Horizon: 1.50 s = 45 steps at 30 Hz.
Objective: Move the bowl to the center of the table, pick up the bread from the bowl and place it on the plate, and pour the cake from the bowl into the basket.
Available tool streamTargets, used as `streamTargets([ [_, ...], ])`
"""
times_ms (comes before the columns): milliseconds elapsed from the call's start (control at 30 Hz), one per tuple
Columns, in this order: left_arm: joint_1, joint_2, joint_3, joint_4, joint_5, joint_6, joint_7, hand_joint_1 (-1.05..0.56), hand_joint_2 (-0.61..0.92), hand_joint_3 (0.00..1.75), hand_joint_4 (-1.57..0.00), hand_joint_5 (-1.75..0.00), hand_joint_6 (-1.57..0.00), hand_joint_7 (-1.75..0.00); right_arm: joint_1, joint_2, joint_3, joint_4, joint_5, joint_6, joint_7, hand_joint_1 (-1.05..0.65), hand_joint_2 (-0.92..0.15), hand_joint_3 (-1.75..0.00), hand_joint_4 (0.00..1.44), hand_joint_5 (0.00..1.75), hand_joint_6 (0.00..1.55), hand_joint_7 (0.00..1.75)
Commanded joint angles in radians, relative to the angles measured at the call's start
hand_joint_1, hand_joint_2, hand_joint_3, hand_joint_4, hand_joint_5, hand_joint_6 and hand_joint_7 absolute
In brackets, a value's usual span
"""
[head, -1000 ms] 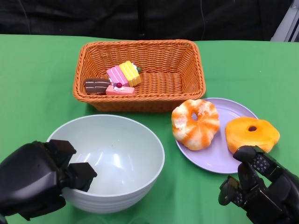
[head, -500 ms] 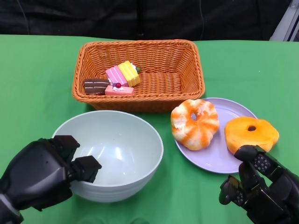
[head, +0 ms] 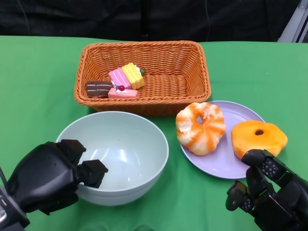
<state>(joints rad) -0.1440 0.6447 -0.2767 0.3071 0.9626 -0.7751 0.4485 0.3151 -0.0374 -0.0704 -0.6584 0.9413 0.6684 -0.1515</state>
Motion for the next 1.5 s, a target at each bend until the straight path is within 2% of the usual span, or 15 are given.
streamTargets([
  [33, 0.049, 0.029, 0.027, -0.068, -0.139, 0.028, -0.138, -0.1, 0.46, 0.77, -1.07, -1.04, -1.05, -0.85, 0.0, -0.013, -0.005, -0.01, 0.002, 0.005, -0.003, -0.18, -0.68, -1.03, 0.8, 1.75, 0.57, 1.75],
  [67, 0.075, 0.031, 0.037, -0.113, -0.195, 0.067, -0.211, -0.11, 0.47, 0.74, -1.1, -0.97, -1.09, -0.76, 0.0, -0.014, -0.005, -0.009, 0.0, 0.003, 0.001, -0.18, -0.68, -1.03, 0.8, 1.75, 0.57, 1.75],
  [133, 0.129, 0.039, 0.06, -0.224, -0.303, 0.17, -0.375, -0.32, 0.71, 0.41, -1.01, -0.32, -1.06, -0.26, 0.001, -0.012, -0.007, -0.007, 0.004, 0.002, 0.001, -0.18, -0.68, -1.03, 0.8, 1.75, 0.58, 1.75],
  [200, 0.167, 0.045, 0.079, -0.312, -0.384, 0.255, -0.501, -0.59, 0.88, 0.26, -0.81, -0.07, -0.91, -0.06, 0.002, -0.01, -0.01, -0.005, 0.008, 0.001, 0.004, -0.17, -0.68, -1.03, 0.8, 1.75, 0.58, 1.74],
  [300, 0.218, 0.036, 0.113, -0.427, -0.485, 0.392, -0.647, -0.86, 0.92, 0.41, -0.56, -0.01, -0.68, -0.01, 0.003, -0.008, -0.011, -0.005, 0.009, 0.001, 0.002, -0.17, -0.68, -1.03, 0.8, 1.75, 0.58, 1.74],
  [433, 0.259, 0.024, 0.149, -0.526, -0.576, 0.517, -0.763, -1.0, 0.92, 0.6, -0.41, 0.0, -0.53, 0.0, 0.003, -0.01, -0.011, -0.006, 0.008, 0.002, 0.001, -0.17, -0.68, -1.03, 0.8, 1.75, 0.58, 1.74],
  [667, 0.319, -0.057, 0.228, -0.634, -0.804, 0.653, -0.838, -1.03, 0.92, 0.57, -0.41, -0.02, -0.47, -0.01, 0.001, -0.014, -0.017, -0.003, 0.012, 0.008, 0.004, -0.18, -0.68, -1.03, 0.8, 1.75, 0.57, 1.75],
  [800, 0.343, -0.138, 0.277, -0.662, -0.97, 0.693, -0.842, -0.72, 0.92, 0.37, -0.8, -0.23, -0.74, -0.13, 0.001, -0.013, -0.019, 0.0, 0.017, 0.011, 0.003, -0.18, -0.68, -1.03, 0.79, 1.75, 0.57, 1.75],
  [867, 0.352, -0.187, 0.299, -0.672, -1.085, 0.726, -0.85, -0.46, 0.92, 0.29, -0.66, -1.01, -0.82, -0.39, 0.0, -0.012, -0.021, 0.002, 0.021, 0.011, 0.005, -0.17, -0.69, -1.03, 0.79, 1.75, 0.57, 1.75],
  [900, 0.364, -0.214, 0.312, -0.693, -1.152, 0.768, -0.847, -0.38, 0.9, 0.34, -0.6, -1.23, -0.76, -0.61, -0.001, -0.011, -0.023, 0.002, 0.025, 0.013, -0.001, -0.17, -0.69, -1.03, 0.79, 1.75, 0.57, 1.75],
  [933, 0.374, -0.238, 0.324, -0.716, -1.216, 0.816, -0.842, -0.26, 0.83, 0.6, -0.53, -1.43, -0.64, -0.89, -0.002, -0.01, -0.024, 0.0, 0.028, 0.014, -0.005, -0.17, -0.69, -1.03, 0.8, 1.75, 0.57, 1.75],
  [1033, 0.402, -0.3, 0.361, -0.771, -1.388, 0.935, -0.823, -0.15, 0.69, 1.04, -0.46, -1.66, -0.53, -1.17, -0.004, -0.013, -0.025, 0.002, 0.032, 0.016, -0.005, -0.16, -0.7, -1.03, 0.79, 1.75, 0.57, 1.75],
  [1200, 0.425, -0.361, 0.412, -0.831, -1.586, 1.088, -0.78, -0.1, 0.57, 1.35, -0.51, -1.74, -0.5, -1.44, -0.006, -0.016, -0.022, 0.0, 0.028, 0.018, -0.006, -0.17, -0.69, -1.02, 0.79, 1.75, 0.57, 1.75],
  [1267, 0.429, -0.376, 0.43, -0.852, -1.65, 1.14, -0.758, -0.09, 0.54, 1.51, -0.74, -1.75, -0.59, -1.68, -0.006, -0.016, -0.021, -0.001, 0.027, 0.018, -0.006, -0.17, -0.69, -1.02, 0.8, 1.75, 0.57, 1.75],
  [1500, 0.439, -0.411, 0.501, -0.919, -1.975, 1.337, -0.617, -0.12, 0.53, 1.73, -0.97, -1.75, -0.8, -1.75, -0.004, -0.017, -0.023, -0.006, 0.032, 0.022, -0.013, -0.18, -0.7, -1.0, 0.8, 1.75, 0.57, 1.75],
])
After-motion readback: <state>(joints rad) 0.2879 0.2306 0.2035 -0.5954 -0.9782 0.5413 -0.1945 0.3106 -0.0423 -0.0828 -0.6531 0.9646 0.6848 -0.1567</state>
